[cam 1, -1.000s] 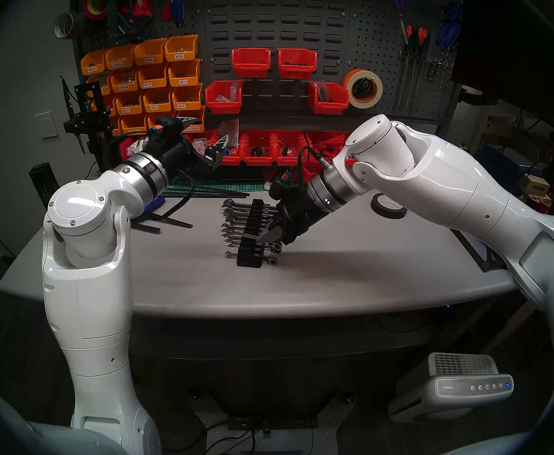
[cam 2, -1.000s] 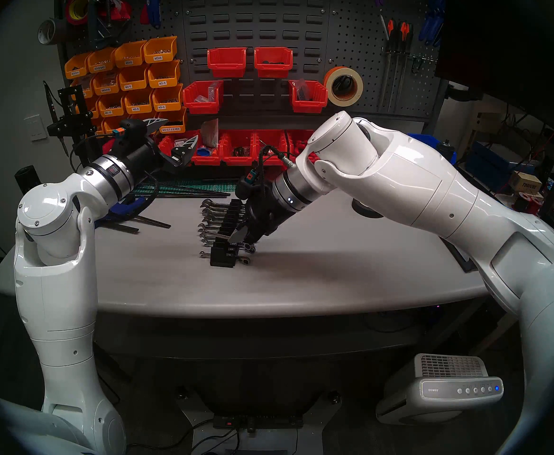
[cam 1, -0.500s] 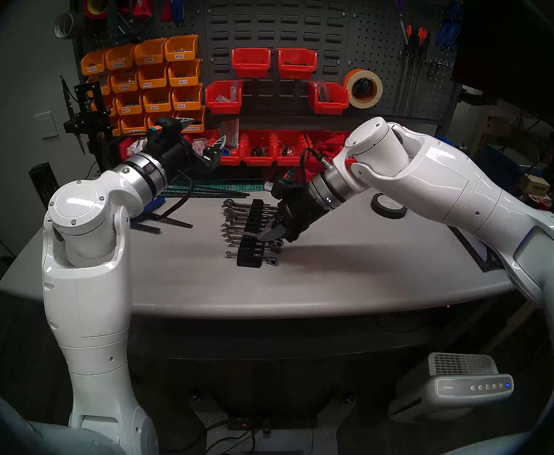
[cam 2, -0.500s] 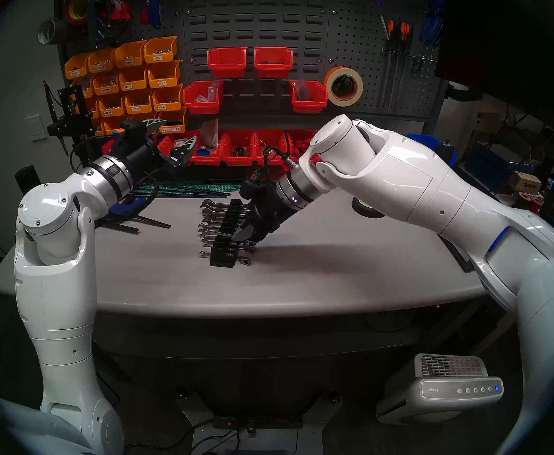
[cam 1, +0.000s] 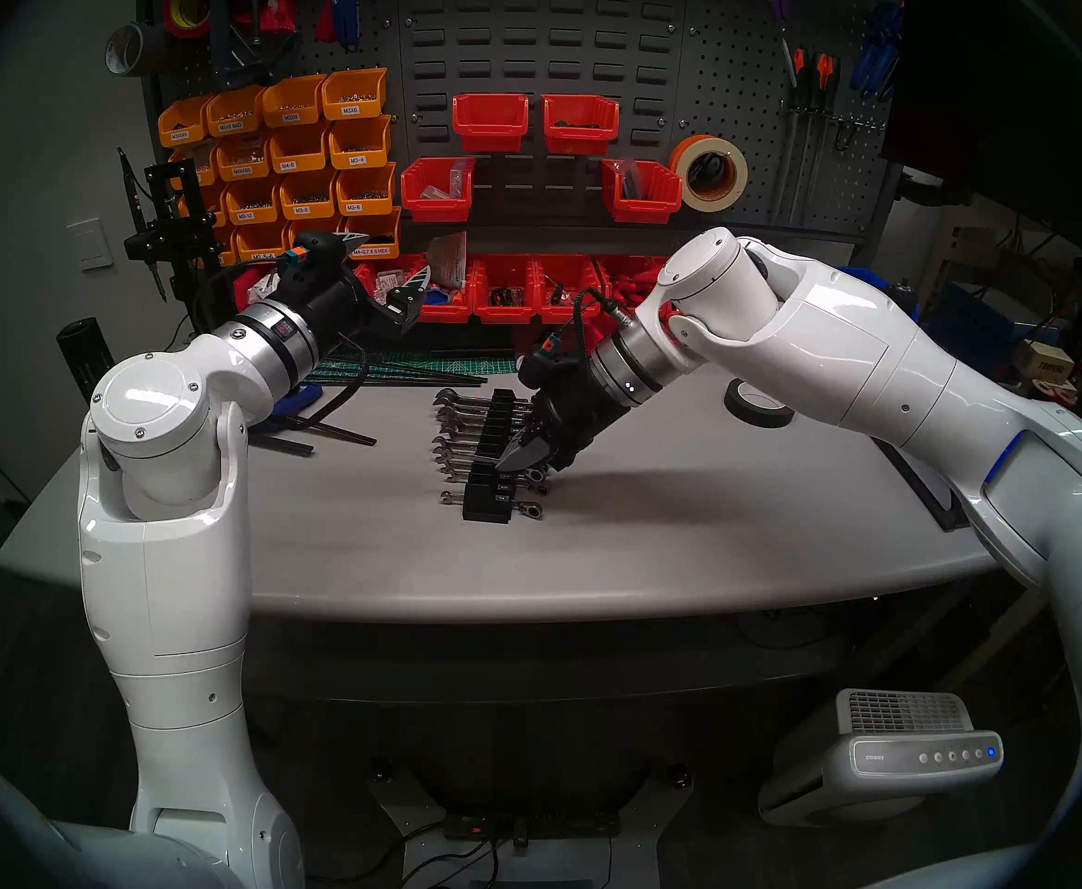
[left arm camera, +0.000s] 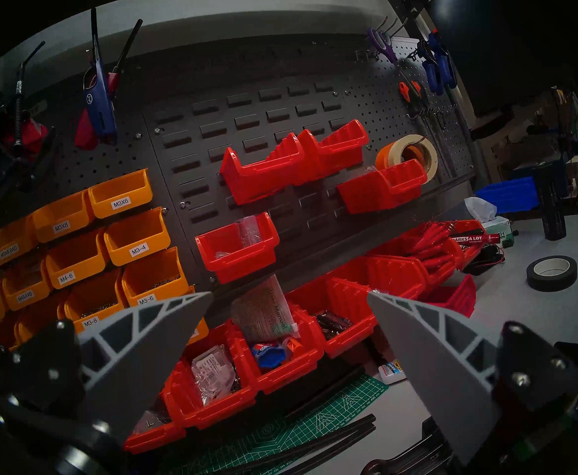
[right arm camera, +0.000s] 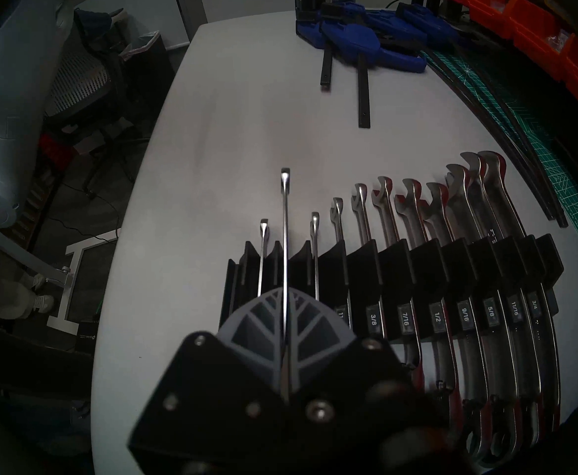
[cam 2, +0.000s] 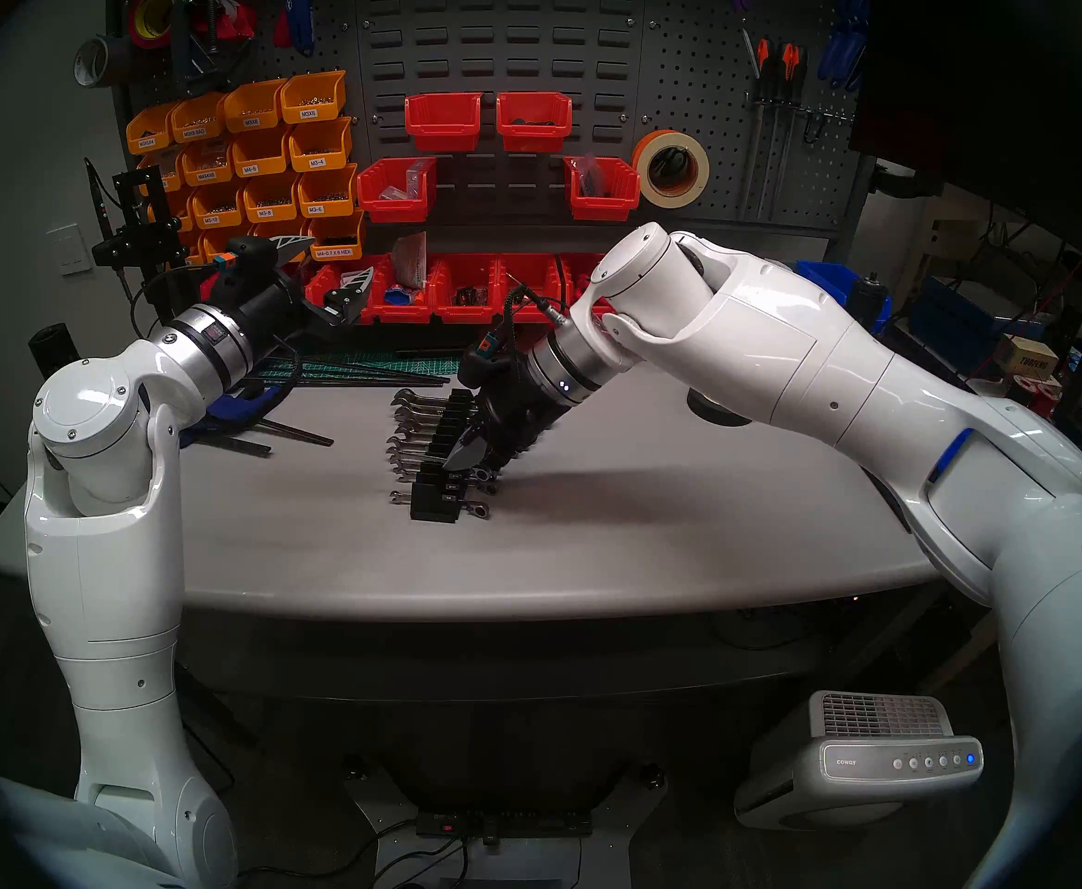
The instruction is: Put the wrenches on the table into the correct slot in the case
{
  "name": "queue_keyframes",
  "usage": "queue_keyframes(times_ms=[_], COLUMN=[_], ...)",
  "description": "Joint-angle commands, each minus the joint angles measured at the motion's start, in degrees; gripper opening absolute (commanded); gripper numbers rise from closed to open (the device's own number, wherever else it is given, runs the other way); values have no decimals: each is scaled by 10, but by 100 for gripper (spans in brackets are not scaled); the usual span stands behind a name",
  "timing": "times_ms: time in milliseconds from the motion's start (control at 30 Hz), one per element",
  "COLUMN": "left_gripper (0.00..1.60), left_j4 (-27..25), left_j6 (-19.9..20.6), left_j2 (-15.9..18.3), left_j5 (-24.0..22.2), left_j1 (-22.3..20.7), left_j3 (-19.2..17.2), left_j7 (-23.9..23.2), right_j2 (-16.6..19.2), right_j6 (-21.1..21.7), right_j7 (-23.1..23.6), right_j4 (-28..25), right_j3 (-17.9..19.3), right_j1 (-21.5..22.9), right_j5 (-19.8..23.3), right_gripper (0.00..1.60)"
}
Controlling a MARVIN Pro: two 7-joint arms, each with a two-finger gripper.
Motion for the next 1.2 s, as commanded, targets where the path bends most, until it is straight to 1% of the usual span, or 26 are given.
queue_keyframes(times_ms=[0,400,433,500,700,833,933,1167], left_gripper=[160,160,160,160,160,160,160,160], left_j4=[-11,-9,-9,-9,-5,-5,-5,0], left_j6=[-7,-8,-8,-8,-9,-9,-9,-10], left_j2=[2,5,5,5,7,6,7,9], left_j5=[-4,-7,-8,-8,-8,-9,-10,-10], left_j1=[-19,-19,-19,-19,-19,-20,-20,-21], left_j3=[-2,-6,-5,-5,-3,-1,-1,-2], left_j7=[1,1,1,1,1,1,2,3], right_j2=[-18,-19,-20,-19,-20,-20,-25,-26], right_j6=[-2,4,8,5,17,19,26,30], right_j7=[11,11,17,12,17,5,16,11], right_j4=[7,9,12,9,9,6,14,13], right_j3=[9,0,-4,0,-4,3,-2,2], right_j1=[21,25,29,27,33,29,35,35], right_j5=[2,-7,-9,-10,-16,-18,-19,-20], right_gripper=[0,0,0,0,0,0,0,0])
